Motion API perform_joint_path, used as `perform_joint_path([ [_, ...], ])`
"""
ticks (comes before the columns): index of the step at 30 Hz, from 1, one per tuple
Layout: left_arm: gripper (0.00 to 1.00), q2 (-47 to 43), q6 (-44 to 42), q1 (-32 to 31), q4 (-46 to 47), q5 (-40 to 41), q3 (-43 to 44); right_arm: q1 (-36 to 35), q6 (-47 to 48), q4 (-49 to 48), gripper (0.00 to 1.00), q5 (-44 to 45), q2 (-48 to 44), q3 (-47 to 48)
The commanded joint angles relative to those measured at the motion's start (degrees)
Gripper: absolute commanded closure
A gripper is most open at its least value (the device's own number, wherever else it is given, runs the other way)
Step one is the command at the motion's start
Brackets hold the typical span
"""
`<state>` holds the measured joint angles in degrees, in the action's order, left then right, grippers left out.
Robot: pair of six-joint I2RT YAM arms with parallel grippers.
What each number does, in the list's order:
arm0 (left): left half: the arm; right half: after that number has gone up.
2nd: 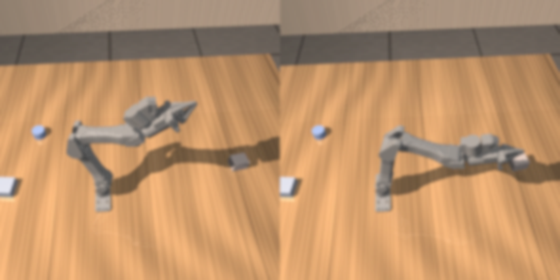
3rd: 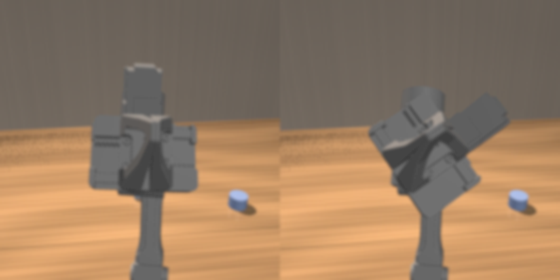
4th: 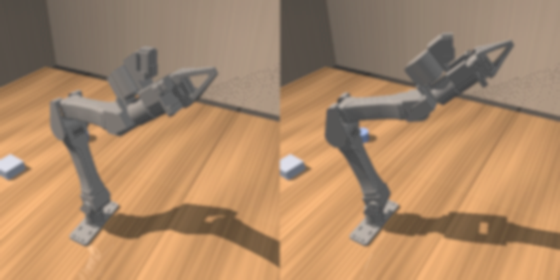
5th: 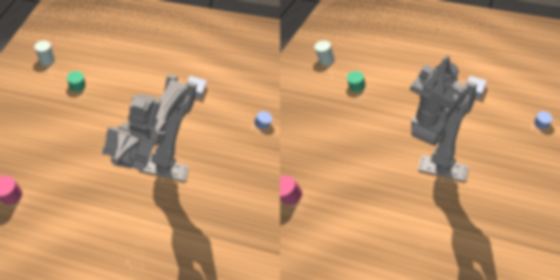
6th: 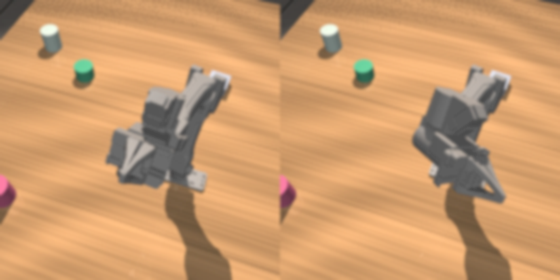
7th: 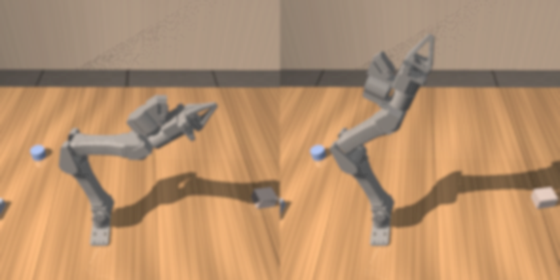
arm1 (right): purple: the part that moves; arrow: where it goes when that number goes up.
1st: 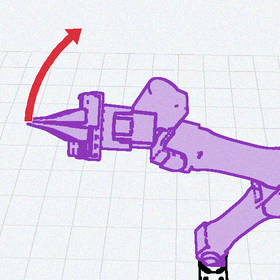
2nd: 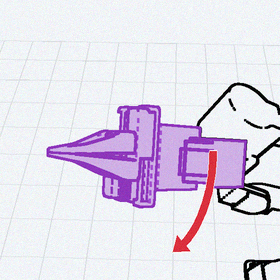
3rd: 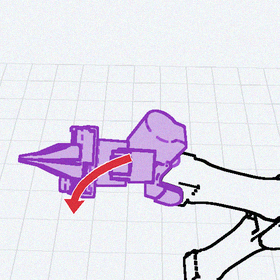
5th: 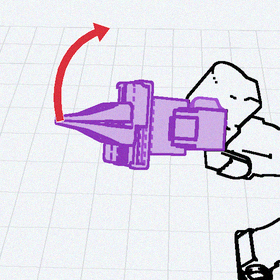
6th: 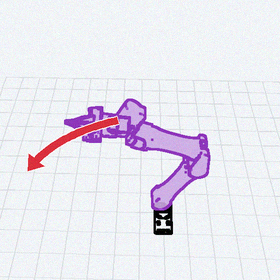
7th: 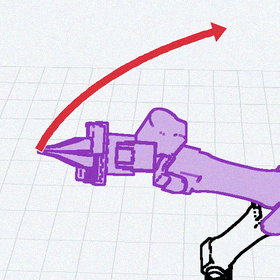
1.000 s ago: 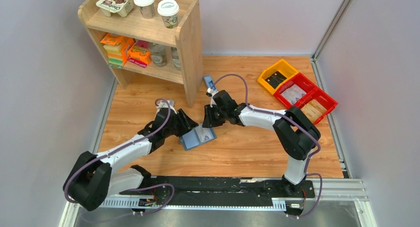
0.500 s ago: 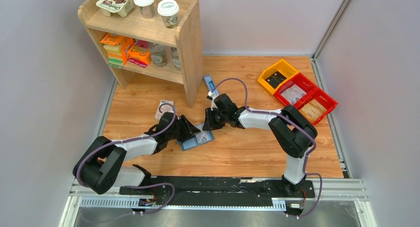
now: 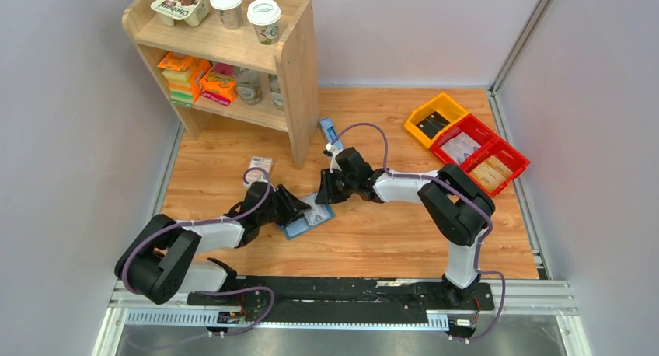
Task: Take the credit cards out of the card holder
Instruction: Remove the credit card from the card holder.
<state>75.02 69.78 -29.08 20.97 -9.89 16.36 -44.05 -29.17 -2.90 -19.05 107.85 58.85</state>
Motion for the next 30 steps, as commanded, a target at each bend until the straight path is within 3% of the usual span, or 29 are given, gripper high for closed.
perform_joint_path([
  [1, 0.55, 1.35, 2.47, 0.87, 7.93, -0.57, -3.61, -0.16, -0.45, 0.44, 0.71, -0.29, 2.89, -1.9],
  [5, 0.61, -0.75, 2.91, 0.96, 14.09, -0.31, -5.72, -0.16, -0.63, 0.17, 0.71, -0.46, 3.59, -2.25],
  [18, 0.72, -6.91, 2.2, 0.96, 20.34, 0.31, -7.13, -0.16, -1.68, -0.71, 0.72, -1.34, 4.82, -2.51],
  [26, 0.75, 0.11, 4.49, 0.96, 26.3, -1.79, -6.34, -0.24, -2.12, -1.23, 0.72, -1.87, 5.17, -2.69],
  [30, 0.69, 4.77, 5.37, 0.96, 29.65, -3.38, -5.38, -0.25, -2.38, -1.41, 0.73, -2.13, 5.26, -2.77],
])
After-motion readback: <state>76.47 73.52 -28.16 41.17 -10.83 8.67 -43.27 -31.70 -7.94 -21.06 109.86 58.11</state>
